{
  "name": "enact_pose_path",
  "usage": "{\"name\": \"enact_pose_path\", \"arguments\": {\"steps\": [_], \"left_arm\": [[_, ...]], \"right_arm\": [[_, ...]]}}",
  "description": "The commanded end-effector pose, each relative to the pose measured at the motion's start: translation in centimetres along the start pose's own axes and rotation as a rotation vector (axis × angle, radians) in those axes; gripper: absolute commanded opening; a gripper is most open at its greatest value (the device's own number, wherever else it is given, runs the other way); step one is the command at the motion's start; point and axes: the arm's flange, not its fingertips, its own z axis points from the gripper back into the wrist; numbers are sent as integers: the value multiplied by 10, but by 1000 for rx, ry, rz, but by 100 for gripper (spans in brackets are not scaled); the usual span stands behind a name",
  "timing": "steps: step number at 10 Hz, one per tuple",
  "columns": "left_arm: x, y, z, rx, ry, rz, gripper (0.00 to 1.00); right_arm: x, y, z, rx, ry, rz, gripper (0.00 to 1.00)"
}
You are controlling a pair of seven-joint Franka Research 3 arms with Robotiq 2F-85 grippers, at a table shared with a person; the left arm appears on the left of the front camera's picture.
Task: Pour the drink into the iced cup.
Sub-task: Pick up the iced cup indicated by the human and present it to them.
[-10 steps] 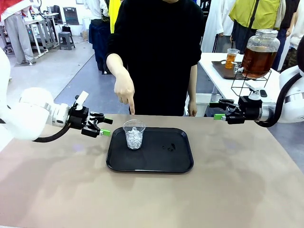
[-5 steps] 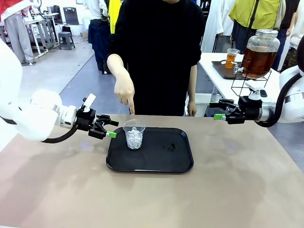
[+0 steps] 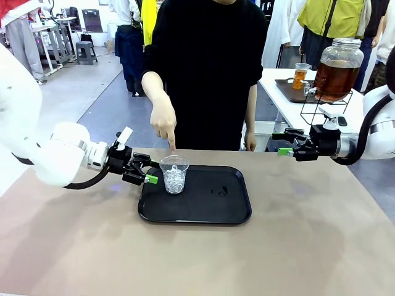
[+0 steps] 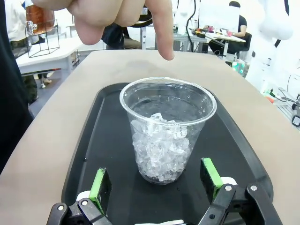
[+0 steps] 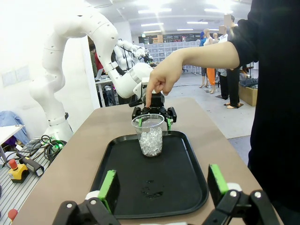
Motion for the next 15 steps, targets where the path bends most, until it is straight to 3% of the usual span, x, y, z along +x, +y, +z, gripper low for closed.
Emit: {"name": "enact_pose_path", "arguments": {"steps": [1, 10, 15], "left_arm": [[0, 5, -10, 16, -18, -4, 100], [1, 7, -37, -10, -54, -2, 100], [8, -16, -46, -44, -78, -6, 100]], "right_arm": [[3, -1, -2, 4, 1, 3, 100], [3, -1, -2, 4, 1, 3, 100], [3, -1, -2, 4, 1, 3, 100]]}}
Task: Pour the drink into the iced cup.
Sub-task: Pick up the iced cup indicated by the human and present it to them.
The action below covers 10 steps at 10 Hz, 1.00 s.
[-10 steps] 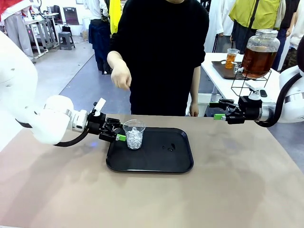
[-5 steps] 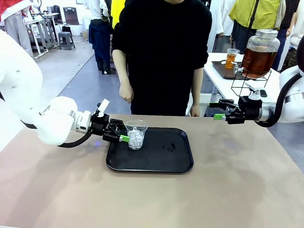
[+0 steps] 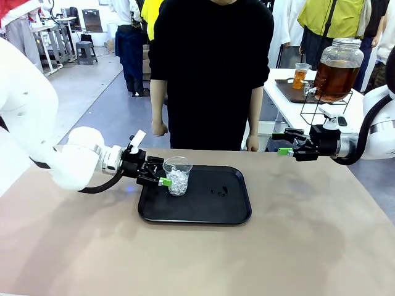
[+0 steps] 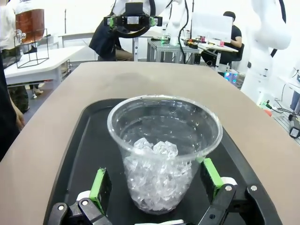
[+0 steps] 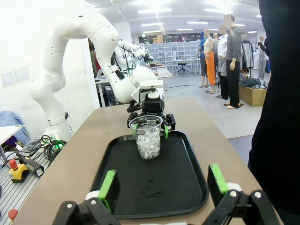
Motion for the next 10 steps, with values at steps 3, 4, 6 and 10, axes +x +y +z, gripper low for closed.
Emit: {"name": "enact_pose_path", "arguments": {"steps": [3, 4, 6, 10], "left_arm": [[7, -21, -11, 0, -23, -28, 100], [8, -22, -15, 0, -13, -46, 100], [9, -20, -19, 10, -16, -66, 100], [7, -16, -26, 64, -34, -84, 100]], "right_arm": [[3, -1, -2, 4, 1, 3, 100], [3, -1, -2, 4, 1, 3, 100], [3, -1, -2, 4, 1, 3, 100], [3, -1, -2, 4, 1, 3, 100]]}}
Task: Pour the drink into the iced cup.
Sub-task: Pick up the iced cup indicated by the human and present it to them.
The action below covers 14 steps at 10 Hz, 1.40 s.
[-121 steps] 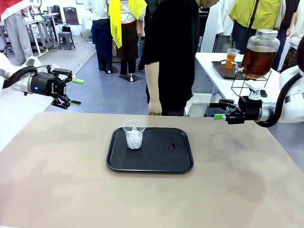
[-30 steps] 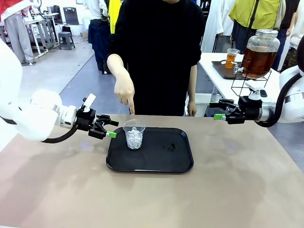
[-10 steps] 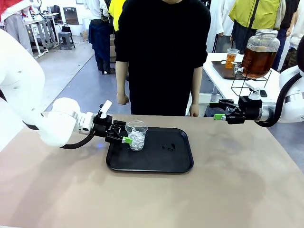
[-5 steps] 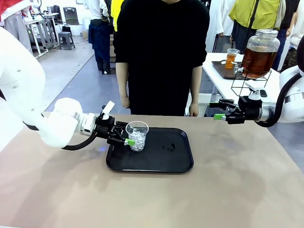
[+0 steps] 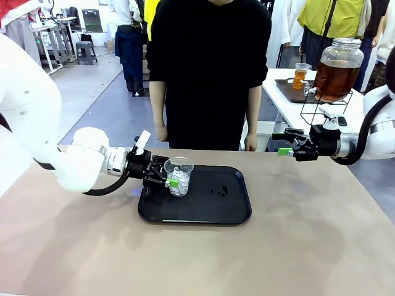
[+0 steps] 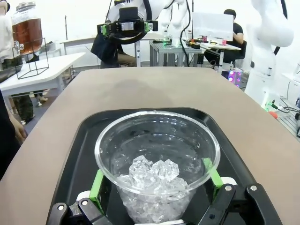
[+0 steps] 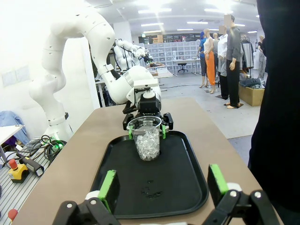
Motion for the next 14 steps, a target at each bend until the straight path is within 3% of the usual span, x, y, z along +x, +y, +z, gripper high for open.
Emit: {"name": "enact_pose_path", "arguments": {"steps": [1, 5, 7, 11, 14], "left_arm": [[-3, -5, -8, 34, -23, -30, 100], [-4, -4, -16, 17, -26, -8, 100], [-5, -3, -16, 30, -44, 15, 66], [1, -5, -14, 67, -71, -19, 66], [53, 2, -8, 102, -81, -53, 66]], "right_arm": [[3, -1, -2, 4, 1, 3, 100], [3, -1, -2, 4, 1, 3, 100], [3, -1, -2, 4, 1, 3, 100], [3, -1, -2, 4, 1, 3, 100], [3, -1, -2, 4, 1, 3, 100]]}}
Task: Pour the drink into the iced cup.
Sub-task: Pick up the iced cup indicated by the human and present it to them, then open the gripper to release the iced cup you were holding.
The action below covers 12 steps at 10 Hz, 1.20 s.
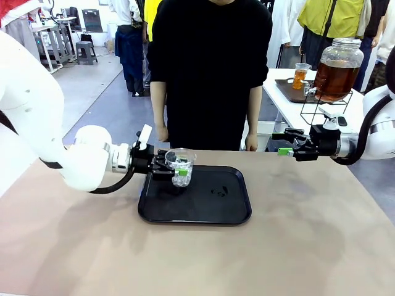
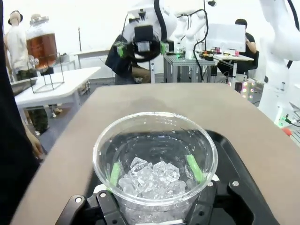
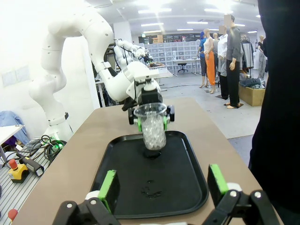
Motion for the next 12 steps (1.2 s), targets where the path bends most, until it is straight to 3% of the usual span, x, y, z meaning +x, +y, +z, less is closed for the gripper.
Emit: {"name": "enact_pose_path", "arguments": {"steps": [1, 5, 12], "left_arm": [[39, 4, -3, 32, -6, 0, 66], [89, 44, -4, 28, -30, 78, 66], [94, 42, -1, 31, -30, 60, 66]], "right_arm": [[3, -1, -2, 4, 1, 3, 100], [3, -1, -2, 4, 1, 3, 100], [3, -1, -2, 4, 1, 3, 100]]}}
